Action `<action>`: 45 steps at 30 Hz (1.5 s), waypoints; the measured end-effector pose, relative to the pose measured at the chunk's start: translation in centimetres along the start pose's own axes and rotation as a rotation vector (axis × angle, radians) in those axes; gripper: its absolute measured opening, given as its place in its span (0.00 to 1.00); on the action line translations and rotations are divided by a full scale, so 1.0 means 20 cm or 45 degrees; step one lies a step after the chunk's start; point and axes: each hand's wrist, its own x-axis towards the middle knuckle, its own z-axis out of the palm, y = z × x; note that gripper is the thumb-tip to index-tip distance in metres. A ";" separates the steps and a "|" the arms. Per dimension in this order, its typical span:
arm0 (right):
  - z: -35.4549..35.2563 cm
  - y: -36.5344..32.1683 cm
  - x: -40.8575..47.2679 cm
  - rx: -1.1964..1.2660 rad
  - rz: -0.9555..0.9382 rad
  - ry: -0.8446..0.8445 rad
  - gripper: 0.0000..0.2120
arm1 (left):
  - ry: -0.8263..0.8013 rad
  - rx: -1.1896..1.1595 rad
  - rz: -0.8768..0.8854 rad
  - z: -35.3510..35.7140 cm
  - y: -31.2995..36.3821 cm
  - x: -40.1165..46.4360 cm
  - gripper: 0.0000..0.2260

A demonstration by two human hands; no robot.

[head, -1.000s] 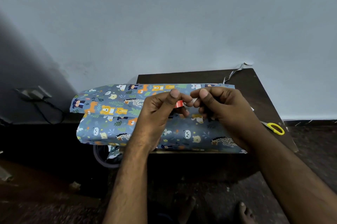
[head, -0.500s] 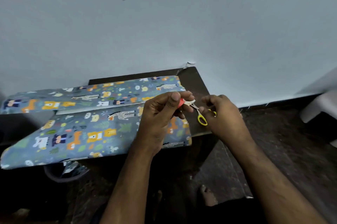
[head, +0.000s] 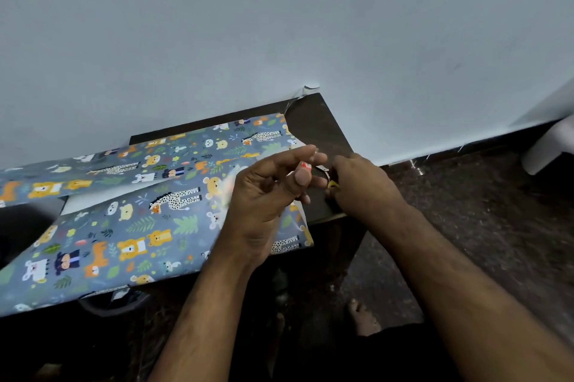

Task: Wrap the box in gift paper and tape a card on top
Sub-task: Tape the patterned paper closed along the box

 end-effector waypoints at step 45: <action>-0.16 -0.08 -0.34 0.980 -0.699 -0.244 0.15 | 0.246 0.362 0.094 -0.26 0.34 -0.23 0.14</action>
